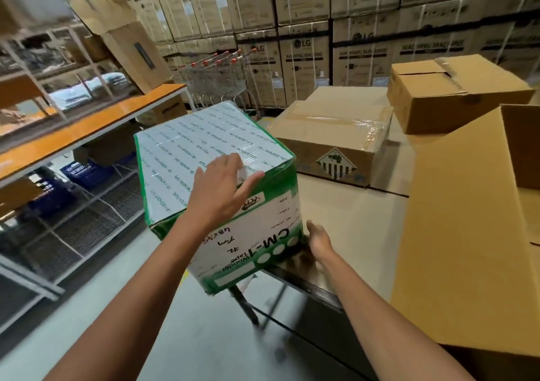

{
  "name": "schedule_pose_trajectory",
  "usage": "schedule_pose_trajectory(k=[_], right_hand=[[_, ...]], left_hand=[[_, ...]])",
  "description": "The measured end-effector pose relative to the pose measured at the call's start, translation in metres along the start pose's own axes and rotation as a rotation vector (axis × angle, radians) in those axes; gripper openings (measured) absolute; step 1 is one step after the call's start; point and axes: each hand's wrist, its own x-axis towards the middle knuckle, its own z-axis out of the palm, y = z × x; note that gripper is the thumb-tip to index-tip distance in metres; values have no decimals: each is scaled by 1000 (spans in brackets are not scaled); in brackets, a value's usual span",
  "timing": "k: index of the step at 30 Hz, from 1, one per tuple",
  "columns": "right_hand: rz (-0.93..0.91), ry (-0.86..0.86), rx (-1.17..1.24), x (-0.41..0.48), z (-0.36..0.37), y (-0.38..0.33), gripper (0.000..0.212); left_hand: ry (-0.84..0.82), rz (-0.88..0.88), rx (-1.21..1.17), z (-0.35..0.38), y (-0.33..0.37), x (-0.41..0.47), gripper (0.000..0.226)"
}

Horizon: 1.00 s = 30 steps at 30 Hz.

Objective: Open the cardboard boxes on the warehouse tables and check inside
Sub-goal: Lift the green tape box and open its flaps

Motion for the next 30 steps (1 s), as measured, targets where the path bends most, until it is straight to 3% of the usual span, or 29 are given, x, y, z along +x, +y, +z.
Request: schedule_pose_trajectory(k=[4,8,11,17,21,24,28,30], right_hand=[[46,-57,-115,3,17,2,53],[225,-213,15,-1,27,-10,58],[248,-265,31,0,37,-10,61],[149,-234,152,-4,70,-8,52],[114,-241,294,-15,95,-32,44],[41,-186,284,-14,111,-52,67],[-84,-127,242,-14,130,-82,46],[-137,-104,207,-12,137,-97,48]], left_hand=[[-48,-73,-20,-2,-16,-7,80],[-128,-181,42,-13,-35,-12,83],[-149,-236,16,-30,-57,-15,89],[-179,-322,-209,-66,-104,-14,84],[-130,-524,-460,-84,-143,-11,97],[-112,-640,-643,-93,-170,-17,96],[-144,-608,-871,-114,-195,-32,82],[-130,-555,-917,-123,-198,-37,79]])
